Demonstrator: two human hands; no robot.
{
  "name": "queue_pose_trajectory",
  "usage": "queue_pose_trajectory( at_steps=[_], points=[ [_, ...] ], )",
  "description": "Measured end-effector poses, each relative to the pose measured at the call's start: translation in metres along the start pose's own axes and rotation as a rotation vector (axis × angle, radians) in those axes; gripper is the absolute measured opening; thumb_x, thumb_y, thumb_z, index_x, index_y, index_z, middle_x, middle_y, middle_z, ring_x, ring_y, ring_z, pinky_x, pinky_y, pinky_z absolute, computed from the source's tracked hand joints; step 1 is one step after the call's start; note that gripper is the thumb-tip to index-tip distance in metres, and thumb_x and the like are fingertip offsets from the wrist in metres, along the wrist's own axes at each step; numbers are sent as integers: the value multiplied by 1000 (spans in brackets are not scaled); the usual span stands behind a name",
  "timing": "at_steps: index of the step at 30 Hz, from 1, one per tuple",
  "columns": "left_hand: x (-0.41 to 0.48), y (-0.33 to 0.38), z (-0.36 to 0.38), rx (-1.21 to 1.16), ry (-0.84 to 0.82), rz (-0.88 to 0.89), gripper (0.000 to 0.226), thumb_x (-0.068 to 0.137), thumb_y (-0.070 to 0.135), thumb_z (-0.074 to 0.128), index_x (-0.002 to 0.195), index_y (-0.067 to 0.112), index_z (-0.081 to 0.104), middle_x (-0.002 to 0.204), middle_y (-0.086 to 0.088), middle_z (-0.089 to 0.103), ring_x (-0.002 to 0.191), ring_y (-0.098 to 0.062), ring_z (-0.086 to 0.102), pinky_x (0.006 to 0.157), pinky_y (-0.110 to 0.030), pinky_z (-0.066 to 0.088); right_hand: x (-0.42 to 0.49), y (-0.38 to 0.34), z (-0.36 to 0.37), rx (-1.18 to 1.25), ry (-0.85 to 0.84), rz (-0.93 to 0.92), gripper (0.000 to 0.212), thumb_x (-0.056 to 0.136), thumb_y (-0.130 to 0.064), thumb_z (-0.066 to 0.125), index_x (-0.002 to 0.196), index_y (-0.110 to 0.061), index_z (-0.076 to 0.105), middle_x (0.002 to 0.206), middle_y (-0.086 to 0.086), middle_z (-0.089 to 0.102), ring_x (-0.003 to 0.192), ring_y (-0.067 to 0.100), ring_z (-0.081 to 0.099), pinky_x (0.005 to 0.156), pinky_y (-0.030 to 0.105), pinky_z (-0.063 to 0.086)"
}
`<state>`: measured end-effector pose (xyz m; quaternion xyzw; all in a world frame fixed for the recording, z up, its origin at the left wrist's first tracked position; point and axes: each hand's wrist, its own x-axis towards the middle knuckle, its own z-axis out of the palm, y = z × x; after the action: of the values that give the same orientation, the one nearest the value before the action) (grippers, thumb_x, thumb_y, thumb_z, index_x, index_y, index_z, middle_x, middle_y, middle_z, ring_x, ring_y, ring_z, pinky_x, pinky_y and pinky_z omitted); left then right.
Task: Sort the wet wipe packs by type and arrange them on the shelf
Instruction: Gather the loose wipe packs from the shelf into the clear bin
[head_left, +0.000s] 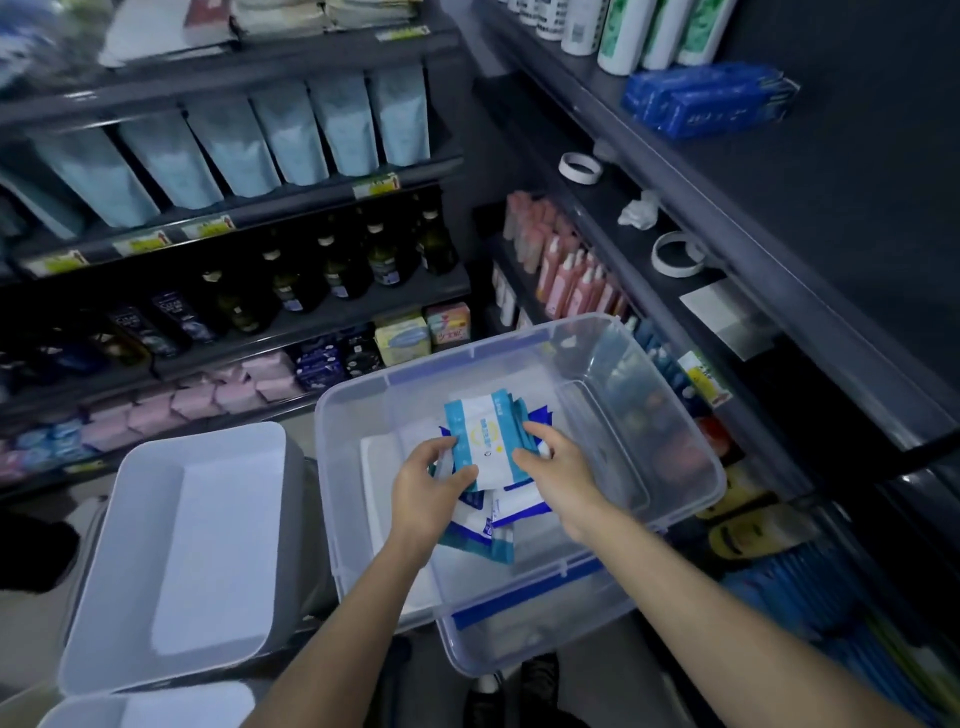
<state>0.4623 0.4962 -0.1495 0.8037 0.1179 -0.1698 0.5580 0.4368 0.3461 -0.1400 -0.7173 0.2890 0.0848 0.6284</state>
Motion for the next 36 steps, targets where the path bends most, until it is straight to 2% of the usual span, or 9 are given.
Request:
queue_pose_trajectory(
  at_steps=[7,10,13,16,20,24,29,33,36],
  points=[
    [12,-20,-2,277,-105,-67,33,86,15,68,117,18,58,111,0,61,91,-22,65,77,-41,58,14,17,-10,-203,-40,87,47,95,-5,48,138,-22,46,128,2,55,69,13,59,58,22,49],
    [14,-23,-6,518,-58,-52,35,84,20,68,118,14,60,121,-5,60,103,-24,61,87,-39,54,11,18,-19,-333,-66,81,59,94,-2,48,145,-26,33,134,2,52,77,11,56,63,24,49],
    [10,-14,-5,613,-86,53,31,86,17,66,116,8,64,122,-8,60,95,-20,58,79,-27,48,5,15,-33,-462,-24,66,60,92,-5,49,146,-23,30,128,8,54,78,17,54,64,29,50],
    [3,3,1,647,-162,158,30,90,15,62,118,7,63,122,-8,60,80,-11,50,67,-19,39,-4,5,-48,-570,38,-5,44,91,-11,54,135,-8,47,126,11,58,97,24,59,84,31,49],
    [-5,27,14,640,-252,217,38,92,26,59,128,14,55,130,-5,55,74,-10,55,57,-20,43,-25,-4,-72,-534,98,-41,30,92,-15,57,121,-9,63,118,7,66,107,23,62,93,31,48],
    [-26,55,41,704,-360,392,38,93,25,59,128,12,56,131,-7,58,110,-21,58,78,-22,42,-59,-1,-103,-541,236,-101,19,91,-14,56,100,-7,70,101,7,71,99,23,65,87,34,50],
    [-61,83,79,741,-470,637,37,93,23,59,129,13,56,131,-7,56,114,-19,56,82,-17,36,-113,14,-149,-508,423,-91,22,93,-19,55,108,-14,69,109,1,69,104,19,62,84,26,47],
    [-93,106,119,744,-588,804,36,91,20,61,126,10,60,125,-6,62,112,-20,59,84,-18,38,-159,36,-190,-486,526,-30,18,91,-16,51,83,-12,68,95,11,68,95,28,62,83,37,48],
    [-123,122,152,739,-674,873,30,88,20,64,115,7,64,110,-10,67,101,-23,62,80,-22,42,-195,50,-224,-417,633,10,21,94,-18,51,102,-10,68,104,7,69,99,21,62,86,32,49]
  ],
)
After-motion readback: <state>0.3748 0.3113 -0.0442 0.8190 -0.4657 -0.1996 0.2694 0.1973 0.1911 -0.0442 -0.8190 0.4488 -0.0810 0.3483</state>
